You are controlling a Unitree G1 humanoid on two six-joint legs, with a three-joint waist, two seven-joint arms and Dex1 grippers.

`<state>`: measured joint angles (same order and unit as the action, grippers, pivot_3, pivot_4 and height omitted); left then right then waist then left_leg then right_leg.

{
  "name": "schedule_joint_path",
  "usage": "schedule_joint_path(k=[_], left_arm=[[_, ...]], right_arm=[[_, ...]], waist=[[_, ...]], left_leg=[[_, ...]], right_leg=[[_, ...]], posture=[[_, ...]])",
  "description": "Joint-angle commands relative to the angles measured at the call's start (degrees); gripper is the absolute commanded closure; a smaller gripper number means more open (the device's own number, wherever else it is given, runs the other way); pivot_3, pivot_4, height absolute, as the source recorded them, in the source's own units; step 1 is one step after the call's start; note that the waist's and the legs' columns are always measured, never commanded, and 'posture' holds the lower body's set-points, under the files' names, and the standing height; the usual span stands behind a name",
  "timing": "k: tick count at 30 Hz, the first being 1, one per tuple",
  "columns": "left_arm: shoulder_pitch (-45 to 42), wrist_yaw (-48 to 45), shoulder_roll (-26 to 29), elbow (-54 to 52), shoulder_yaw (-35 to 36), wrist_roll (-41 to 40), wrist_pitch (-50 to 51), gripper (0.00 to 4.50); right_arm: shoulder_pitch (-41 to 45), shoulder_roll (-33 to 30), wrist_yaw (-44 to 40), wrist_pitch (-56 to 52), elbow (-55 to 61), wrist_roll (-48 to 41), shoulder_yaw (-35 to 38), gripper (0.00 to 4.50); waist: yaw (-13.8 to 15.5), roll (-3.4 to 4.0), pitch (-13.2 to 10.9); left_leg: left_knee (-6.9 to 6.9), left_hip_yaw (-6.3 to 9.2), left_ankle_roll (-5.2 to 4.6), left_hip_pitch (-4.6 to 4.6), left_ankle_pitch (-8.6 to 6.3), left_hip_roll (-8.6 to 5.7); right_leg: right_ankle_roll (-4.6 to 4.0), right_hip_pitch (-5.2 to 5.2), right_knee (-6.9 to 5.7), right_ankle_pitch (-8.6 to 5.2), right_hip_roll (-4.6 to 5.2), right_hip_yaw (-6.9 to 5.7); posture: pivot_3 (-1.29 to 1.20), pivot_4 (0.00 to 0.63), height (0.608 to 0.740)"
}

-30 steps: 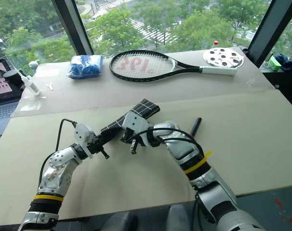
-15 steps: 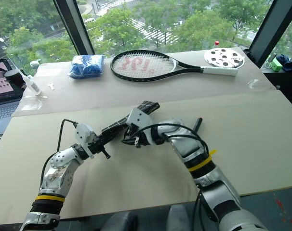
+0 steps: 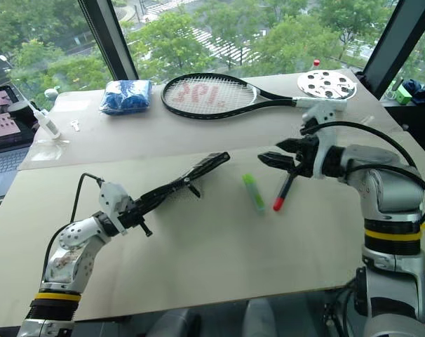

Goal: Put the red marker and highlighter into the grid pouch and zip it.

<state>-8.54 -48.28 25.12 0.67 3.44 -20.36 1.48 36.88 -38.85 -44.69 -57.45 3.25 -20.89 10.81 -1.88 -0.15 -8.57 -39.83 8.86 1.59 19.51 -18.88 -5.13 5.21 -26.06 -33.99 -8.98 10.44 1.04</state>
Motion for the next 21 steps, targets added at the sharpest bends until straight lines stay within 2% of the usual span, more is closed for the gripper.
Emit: schedule_joint_path(k=[1, 6, 10, 21], left_arm=[[0.12, -0.92, 0.63, -1.64, -0.51, 0.26, -0.87, 4.5], [-0.41, -1.75, 0.62, -0.37, -1.49, 1.06, -1.63, 4.5], [-0.48, -2.56, 0.59, 0.02, -1.93, 1.29, -1.63, 4.5], [-1.13, -2.94, 0.06, 1.28, -2.27, 1.64, -2.12, 4.5]], right_arm=[[-1.96, 1.8, 9.04, -3.99, 5.08, 1.28, 2.82, 0.63], [-5.52, 6.02, 17.42, -9.73, 11.76, 1.76, 3.65, 0.63], [-7.88, 6.72, 21.01, -10.61, 14.87, 2.58, 2.84, 0.63], [-9.84, 7.2, 24.62, -10.91, 15.5, 1.71, 3.85, 0.63]], waist=[[0.06, 0.0, 0.0], [0.44, 0.0, 0.0], [0.98, 0.0, 0.0], [1.02, 0.0, 0.0]], left_leg=[[0.0, -0.02, 0.0, 0.01, 0.0, 0.0], [-0.03, -0.04, 0.0, 0.02, 0.0, 0.0], [-0.05, -0.05, -0.01, 0.03, 0.0, -0.02], [-0.05, -0.06, -0.01, 0.01, 0.0, 0.0]], right_leg=[[-0.01, 0.0, 0.0, 0.0, 0.01, 0.01], [0.0, 0.0, 0.01, 0.02, 0.01, 0.03], [0.0, 0.0, 0.02, 0.04, 0.01, 0.03], [-0.02, 0.01, 0.02, 0.06, -0.01, 0.02]], posture=[[0.0, 0.15, 0.74], [0.0, 0.15, 0.74], [0.0, 0.15, 0.74], [0.0, 0.15, 0.74]])
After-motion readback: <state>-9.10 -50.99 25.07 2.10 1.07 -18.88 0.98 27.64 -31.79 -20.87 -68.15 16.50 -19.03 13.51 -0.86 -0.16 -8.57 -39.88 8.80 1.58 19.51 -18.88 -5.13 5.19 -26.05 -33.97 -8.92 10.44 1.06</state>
